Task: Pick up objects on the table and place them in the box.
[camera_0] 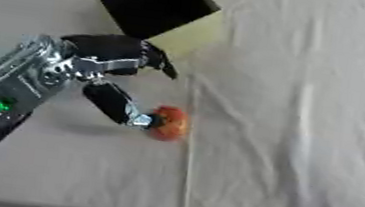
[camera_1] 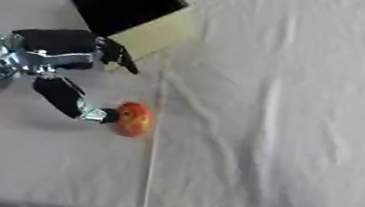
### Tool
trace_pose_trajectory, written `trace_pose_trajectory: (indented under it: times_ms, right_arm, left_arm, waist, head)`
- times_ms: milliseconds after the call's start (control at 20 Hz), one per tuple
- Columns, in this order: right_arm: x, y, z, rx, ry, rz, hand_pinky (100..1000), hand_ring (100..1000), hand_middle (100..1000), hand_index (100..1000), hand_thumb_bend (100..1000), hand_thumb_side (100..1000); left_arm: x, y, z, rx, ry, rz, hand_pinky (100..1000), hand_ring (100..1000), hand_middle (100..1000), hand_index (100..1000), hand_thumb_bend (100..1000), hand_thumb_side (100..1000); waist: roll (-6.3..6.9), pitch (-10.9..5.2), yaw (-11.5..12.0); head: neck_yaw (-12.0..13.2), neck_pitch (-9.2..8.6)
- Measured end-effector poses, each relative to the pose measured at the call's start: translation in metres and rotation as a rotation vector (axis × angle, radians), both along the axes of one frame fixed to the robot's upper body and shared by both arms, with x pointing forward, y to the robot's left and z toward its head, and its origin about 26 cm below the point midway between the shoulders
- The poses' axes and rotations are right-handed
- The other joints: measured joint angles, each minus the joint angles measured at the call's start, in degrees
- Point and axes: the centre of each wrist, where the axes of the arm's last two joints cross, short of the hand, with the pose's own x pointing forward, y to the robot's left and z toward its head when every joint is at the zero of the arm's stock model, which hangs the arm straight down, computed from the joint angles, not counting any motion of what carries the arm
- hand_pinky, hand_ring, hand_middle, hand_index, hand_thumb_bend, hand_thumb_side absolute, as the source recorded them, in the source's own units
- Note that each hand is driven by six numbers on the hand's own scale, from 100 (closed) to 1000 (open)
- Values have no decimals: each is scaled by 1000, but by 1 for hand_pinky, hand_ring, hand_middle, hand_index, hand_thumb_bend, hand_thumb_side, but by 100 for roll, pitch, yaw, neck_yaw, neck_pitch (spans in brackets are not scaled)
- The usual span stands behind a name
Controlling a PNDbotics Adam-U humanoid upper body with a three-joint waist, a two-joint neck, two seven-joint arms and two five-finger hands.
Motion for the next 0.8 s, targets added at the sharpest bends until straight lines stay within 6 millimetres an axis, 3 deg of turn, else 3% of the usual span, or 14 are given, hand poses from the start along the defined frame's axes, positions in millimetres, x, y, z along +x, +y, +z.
trace_pose_trajectory:
  times_ms: [500,800]
  right_arm:
    - [0,0,0,4,3,5,827,718,585,813,100,957]
    - [0,0,0,5,4,5,827,718,585,813,100,958]
  left_arm:
    - [14,-10,-25,78,54,-5,759,846,792,863,420,574]
    - [19,-16,-30,104,59,-22,735,828,783,865,403,562]
  waist:
    - [-1,0,-11]
    - [1,0,-29]
  head:
    - [-2,-3]
    - [-2,-3]
